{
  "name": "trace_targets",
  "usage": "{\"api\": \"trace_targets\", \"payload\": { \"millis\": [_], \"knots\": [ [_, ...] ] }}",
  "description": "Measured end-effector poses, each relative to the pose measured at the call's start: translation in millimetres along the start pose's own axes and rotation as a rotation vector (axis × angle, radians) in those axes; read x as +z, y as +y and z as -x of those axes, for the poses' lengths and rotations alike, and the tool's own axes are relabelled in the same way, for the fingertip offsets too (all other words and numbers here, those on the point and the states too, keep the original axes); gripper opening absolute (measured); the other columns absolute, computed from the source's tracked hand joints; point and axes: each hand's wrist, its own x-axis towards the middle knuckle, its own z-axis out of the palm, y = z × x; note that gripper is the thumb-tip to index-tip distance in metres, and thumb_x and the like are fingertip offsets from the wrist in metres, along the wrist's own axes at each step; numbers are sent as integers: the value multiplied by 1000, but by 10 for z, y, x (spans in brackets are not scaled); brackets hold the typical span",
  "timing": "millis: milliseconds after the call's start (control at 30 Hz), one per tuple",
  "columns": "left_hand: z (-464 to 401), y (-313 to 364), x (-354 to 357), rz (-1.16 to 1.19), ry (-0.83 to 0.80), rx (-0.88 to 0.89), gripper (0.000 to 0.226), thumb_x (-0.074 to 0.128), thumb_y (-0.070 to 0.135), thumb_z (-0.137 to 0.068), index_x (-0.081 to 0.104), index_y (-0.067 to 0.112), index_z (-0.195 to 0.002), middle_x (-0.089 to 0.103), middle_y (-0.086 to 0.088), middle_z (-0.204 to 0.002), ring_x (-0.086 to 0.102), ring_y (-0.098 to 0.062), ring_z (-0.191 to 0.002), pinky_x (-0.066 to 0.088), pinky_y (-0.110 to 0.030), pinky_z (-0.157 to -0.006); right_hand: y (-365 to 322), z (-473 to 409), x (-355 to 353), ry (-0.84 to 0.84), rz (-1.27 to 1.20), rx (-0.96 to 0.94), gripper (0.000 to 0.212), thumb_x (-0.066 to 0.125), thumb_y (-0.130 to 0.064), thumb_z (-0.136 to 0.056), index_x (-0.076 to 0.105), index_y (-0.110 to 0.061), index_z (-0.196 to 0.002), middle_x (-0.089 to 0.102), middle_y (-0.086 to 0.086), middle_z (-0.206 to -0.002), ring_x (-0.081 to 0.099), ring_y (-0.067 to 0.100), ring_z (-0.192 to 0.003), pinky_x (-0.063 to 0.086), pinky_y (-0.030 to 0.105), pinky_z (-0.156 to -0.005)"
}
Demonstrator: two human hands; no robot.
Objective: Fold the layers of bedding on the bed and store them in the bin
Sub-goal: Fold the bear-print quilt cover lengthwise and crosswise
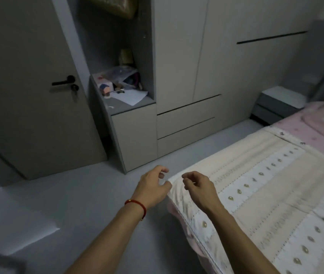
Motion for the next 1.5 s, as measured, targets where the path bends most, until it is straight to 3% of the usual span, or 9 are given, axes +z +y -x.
{"api": "trace_targets", "payload": {
  "millis": [200, 400, 600, 867, 1100, 1500],
  "knots": [
    [-1473, 167, -341, -44, -248, 207, 39, 62, 23, -93, 55, 30, -131, 59, 6, -122, 56, -14, -115, 44, -25, -91, -272, -931, 49, 217, -64, 159, 25, 51, -28, -104, 69, -23, -121, 71, -8, -114, 68, 10, -101, 55, 26, -90],
    [-3032, 456, -343, -164, -410, 395, 39, 60, 25, -93, 54, 30, -132, 59, 5, -123, 55, -13, -113, 45, -27, -93, -178, -2210, 8, 423, -354, 342, 20, 54, -25, -100, 72, -23, -106, 75, -3, -97, 73, 12, -82, 61, 43, -89],
    [-4565, 1019, -2, -258, -519, 464, 40, 61, 25, -93, 54, 29, -132, 59, 2, -124, 56, -17, -112, 49, -33, -96, -23, -3631, -325, 571, -517, 399, 16, 56, -22, -98, 72, -21, -103, 75, 2, -93, 72, 14, -78, 60, 46, -88],
    [-6073, 1833, 529, -281, -675, 644, 38, 61, 28, -92, 55, 30, -129, 59, 5, -120, 57, -17, -110, 50, -33, -95, 53, -4622, -1154, 852, -462, 484, 18, 53, -22, -102, 71, -23, -105, 75, -2, -96, 72, 12, -84, 61, 35, -85],
    [-7247, 2304, 1112, -270, -924, 763, 34, 62, 25, -92, 58, 20, -126, 62, -2, -115, 60, -22, -105, 50, -30, -91, 267, -5339, -1632, 1132, -392, 690, 22, 50, -23, -105, 71, -21, -109, 74, -3, -96, 71, 14, -85, 62, 41, -86],
    [-8597, 3098, 2420, -331, -1189, 781, 29, 60, 20, -90, 58, 26, -118, 60, 1, -109, 60, -17, -99, 46, -24, -76, 781, -6373, -2293, 1221, -411, 865, 20, 52, -21, -101, 70, -26, -108, 73, -7, -99, 72, 9, -82, 61, 36, -85]
  ]
}}
